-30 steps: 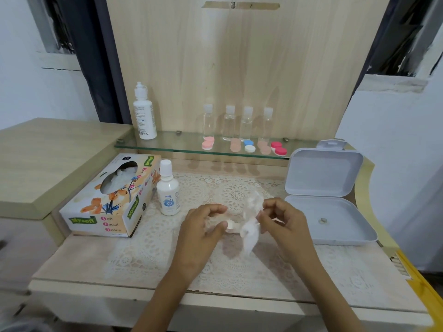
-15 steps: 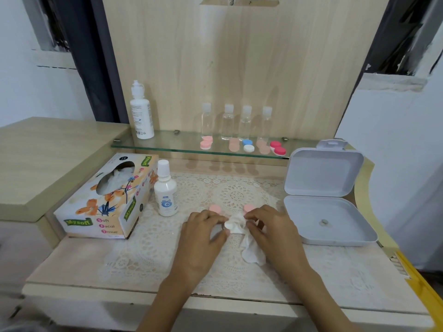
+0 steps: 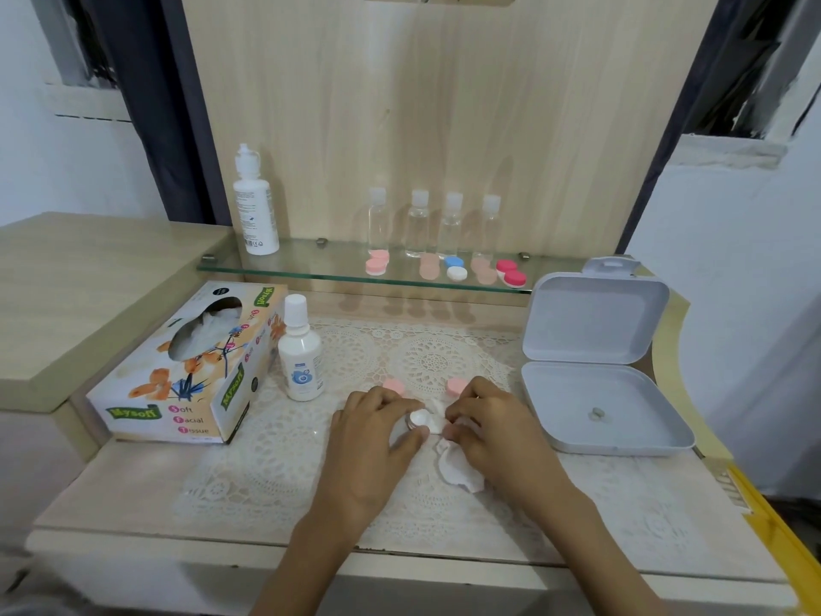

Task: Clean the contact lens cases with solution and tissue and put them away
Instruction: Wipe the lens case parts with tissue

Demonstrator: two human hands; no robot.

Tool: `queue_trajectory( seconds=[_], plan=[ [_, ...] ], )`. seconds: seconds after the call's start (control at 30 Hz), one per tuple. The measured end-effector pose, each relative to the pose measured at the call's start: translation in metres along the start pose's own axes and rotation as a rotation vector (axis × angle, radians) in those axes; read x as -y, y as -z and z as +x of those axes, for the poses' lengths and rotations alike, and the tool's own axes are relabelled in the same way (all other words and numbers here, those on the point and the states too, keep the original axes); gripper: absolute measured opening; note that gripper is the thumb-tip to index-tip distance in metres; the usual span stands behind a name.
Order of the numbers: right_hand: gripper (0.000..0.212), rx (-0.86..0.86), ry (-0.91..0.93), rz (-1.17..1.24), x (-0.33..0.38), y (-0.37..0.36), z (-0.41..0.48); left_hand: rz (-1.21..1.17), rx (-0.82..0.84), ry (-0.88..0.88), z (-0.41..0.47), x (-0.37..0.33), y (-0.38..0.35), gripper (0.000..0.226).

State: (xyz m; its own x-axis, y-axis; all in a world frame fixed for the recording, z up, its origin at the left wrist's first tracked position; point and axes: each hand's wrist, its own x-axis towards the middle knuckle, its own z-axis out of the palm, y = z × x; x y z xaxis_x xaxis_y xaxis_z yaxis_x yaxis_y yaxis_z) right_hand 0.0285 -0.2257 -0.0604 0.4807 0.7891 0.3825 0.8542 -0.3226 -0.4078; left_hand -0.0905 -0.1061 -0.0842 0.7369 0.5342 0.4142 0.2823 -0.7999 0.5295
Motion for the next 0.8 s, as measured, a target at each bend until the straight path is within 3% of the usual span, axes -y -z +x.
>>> queue_trajectory(
  seconds=[0.33,0.57,0.8],
  plan=[
    [0.010,-0.035,-0.023,0.148,-0.006,-0.005,-0.003,-0.017,0.007,0.028,0.000,-0.001,0.000,0.027],
    [0.006,-0.091,0.068,0.036,-0.004,-0.010,-0.006,-0.018,-0.012,0.024,0.000,-0.002,0.000,0.028],
    [0.012,-0.084,-0.027,0.166,-0.005,-0.011,-0.005,-0.012,-0.013,0.010,-0.001,-0.002,0.000,0.028]
  ],
)
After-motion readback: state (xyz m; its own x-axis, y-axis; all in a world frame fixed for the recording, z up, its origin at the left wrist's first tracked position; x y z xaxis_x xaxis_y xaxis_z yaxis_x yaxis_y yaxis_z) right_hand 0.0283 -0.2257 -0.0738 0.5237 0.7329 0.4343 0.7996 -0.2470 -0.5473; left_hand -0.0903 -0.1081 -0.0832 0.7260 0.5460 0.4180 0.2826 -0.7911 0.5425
